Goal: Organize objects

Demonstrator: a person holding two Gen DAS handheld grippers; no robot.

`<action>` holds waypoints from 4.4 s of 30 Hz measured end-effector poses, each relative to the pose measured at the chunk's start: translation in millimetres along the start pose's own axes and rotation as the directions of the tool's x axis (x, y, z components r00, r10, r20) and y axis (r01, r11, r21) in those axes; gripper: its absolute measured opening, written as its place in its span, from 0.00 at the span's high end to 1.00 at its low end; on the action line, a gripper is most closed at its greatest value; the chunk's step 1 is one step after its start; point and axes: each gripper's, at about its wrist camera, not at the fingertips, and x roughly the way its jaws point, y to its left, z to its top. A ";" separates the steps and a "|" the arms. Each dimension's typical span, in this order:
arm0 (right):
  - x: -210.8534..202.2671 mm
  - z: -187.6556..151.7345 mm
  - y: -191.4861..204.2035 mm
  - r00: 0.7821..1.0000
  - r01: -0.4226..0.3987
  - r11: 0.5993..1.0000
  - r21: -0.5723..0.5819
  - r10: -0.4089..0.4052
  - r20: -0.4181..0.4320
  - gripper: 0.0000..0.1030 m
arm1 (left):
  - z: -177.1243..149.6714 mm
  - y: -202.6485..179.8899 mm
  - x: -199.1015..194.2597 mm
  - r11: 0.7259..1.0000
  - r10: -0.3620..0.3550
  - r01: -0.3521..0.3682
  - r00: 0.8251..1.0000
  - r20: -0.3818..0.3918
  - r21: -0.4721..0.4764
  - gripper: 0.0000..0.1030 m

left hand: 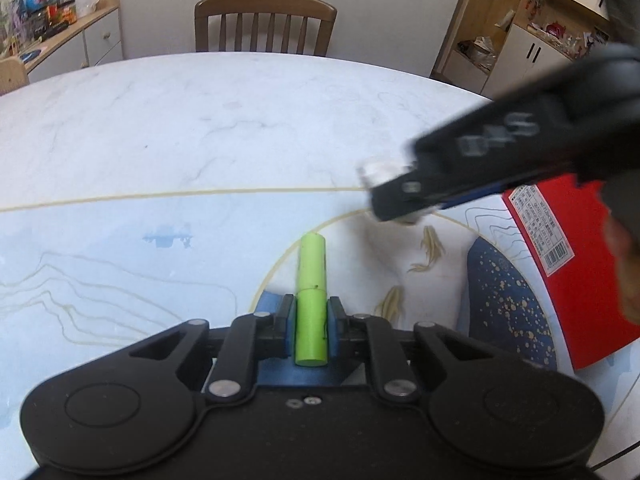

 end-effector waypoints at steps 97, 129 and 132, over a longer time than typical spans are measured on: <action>-146.6 -149.1 -288.6 0.985 0.166 0.981 0.096 -0.170 0.034 0.49 | 27.2 -312.0 47.9 0.976 -0.061 0.125 0.943 -0.327 0.177 0.79; -235.3 -188.9 -234.8 0.934 0.103 0.977 0.188 -0.160 0.320 0.38 | 18.7 -282.2 -82.5 0.947 -0.181 0.178 0.983 -0.016 0.269 0.33; -241.2 -194.2 -222.1 0.923 0.095 0.975 0.201 -0.162 0.350 0.35 | 16.6 -272.1 -97.1 0.941 -0.178 0.165 0.984 0.015 0.295 0.30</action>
